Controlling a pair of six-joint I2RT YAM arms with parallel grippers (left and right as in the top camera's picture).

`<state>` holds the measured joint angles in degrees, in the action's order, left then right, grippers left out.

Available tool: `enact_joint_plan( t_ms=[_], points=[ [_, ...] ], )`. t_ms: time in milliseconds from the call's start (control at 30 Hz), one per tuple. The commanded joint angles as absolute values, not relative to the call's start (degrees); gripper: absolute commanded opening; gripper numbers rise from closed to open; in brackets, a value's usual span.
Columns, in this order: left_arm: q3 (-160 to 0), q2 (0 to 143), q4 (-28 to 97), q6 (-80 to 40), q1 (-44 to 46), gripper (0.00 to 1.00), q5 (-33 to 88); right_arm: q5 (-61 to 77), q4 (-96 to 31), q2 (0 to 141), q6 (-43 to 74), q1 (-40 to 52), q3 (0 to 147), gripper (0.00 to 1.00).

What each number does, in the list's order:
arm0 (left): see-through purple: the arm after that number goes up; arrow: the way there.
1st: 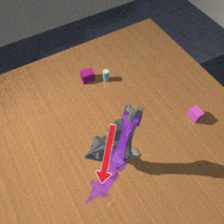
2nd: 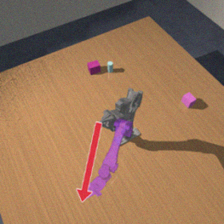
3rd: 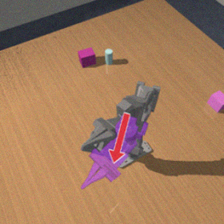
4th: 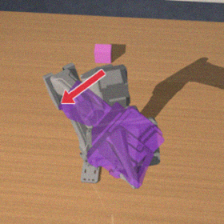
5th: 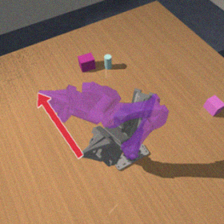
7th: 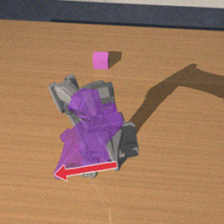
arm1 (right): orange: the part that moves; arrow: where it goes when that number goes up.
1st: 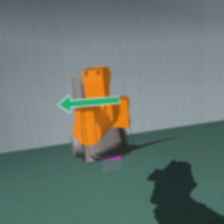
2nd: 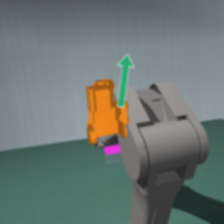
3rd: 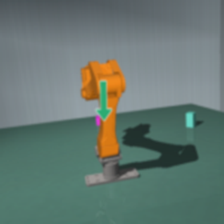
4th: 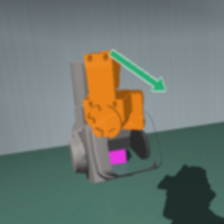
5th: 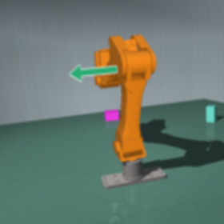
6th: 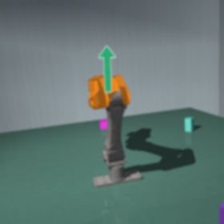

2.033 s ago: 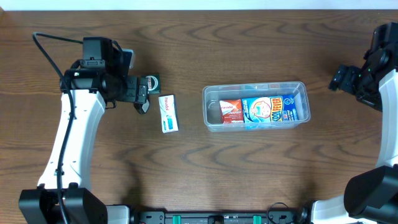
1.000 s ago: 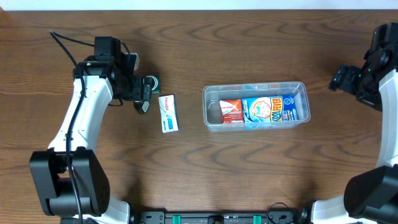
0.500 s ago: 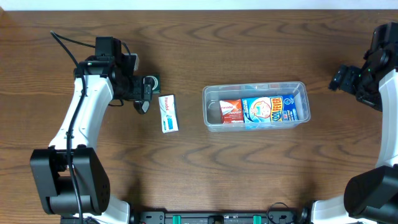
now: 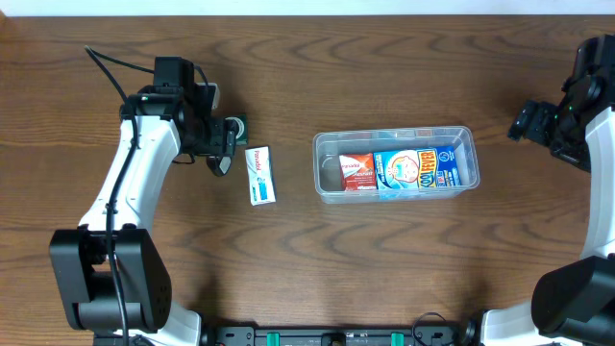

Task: Pack container
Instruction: 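Lower the left gripper and grasp the bottle by its white cap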

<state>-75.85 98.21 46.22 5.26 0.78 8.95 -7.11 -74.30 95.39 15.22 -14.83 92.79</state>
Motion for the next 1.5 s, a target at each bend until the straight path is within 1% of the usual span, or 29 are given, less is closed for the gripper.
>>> enact_joint_plan(
  t_ms=[0, 300, 467, 533, 667, 700, 733, 867, 1000, 1067, 1200, 1333, 1467],
  points=[
    [-76.82, 99.15, 46.11, 4.34, 0.73, 0.85, 6.46, -7.29, -74.35, 95.26, 14.50, -15.31, 92.77, 0.99],
    [-76.82, 101.51, 46.13, 3.97, 0.73, 0.85, 6.57, -7.29, -74.35, 95.26, 14.50, -15.31, 92.77, 0.99],
    [-76.82, 103.77, 46.13, 3.97, 0.73, 0.83, 6.57, -7.29, -74.35, 95.26, 14.50, -15.31, 92.77, 0.99],
    [-76.82, 104.14, 46.13, 3.97, 0.73, 0.79, 6.57, -7.29, -74.35, 95.26, 14.50, -15.31, 92.77, 0.99],
    [-76.82, 104.16, 46.11, 3.97, 0.73, 0.66, 6.57, -7.29, -74.35, 95.26, 14.50, -15.31, 92.77, 0.99],
    [-76.82, 104.16, 46.13, 3.97, 0.73, 0.59, 6.57, -7.29, -74.35, 95.26, 14.50, -15.31, 92.77, 0.99],
    [-76.82, 104.16, 46.13, 3.97, 0.73, 0.57, 6.57, -7.29, -74.35, 95.26, 14.50, -15.31, 92.77, 0.99],
    [-76.82, 104.16, 46.11, 3.97, 0.73, 0.53, 6.57, -7.29, -74.35, 95.26, 14.50, -15.31, 92.77, 0.99],
    [-76.82, 104.16, 46.11, 3.99, 0.73, 0.44, 6.57, -7.29, -74.35, 95.26, 14.50, -15.31, 92.77, 0.99],
    [-76.82, 104.16, 46.11, 3.99, 0.73, 0.41, 6.55, -7.29, -74.35, 95.26, 14.50, -15.31, 92.77, 0.99],
    [-76.82, 104.16, 45.93, 3.99, 0.73, 0.38, 6.55, -7.29, -74.35, 95.26, 14.50, -15.31, 92.77, 0.99],
    [-76.82, 104.16, 45.95, 3.99, 0.73, 0.29, 6.52, -7.29, -74.35, 95.26, 14.50, -15.31, 92.77, 0.99],
    [-76.84, 104.05, 45.98, 3.97, 0.73, 0.27, 6.52, -7.29, -74.35, 95.26, 14.50, -15.31, 92.77, 0.99]
  ],
)
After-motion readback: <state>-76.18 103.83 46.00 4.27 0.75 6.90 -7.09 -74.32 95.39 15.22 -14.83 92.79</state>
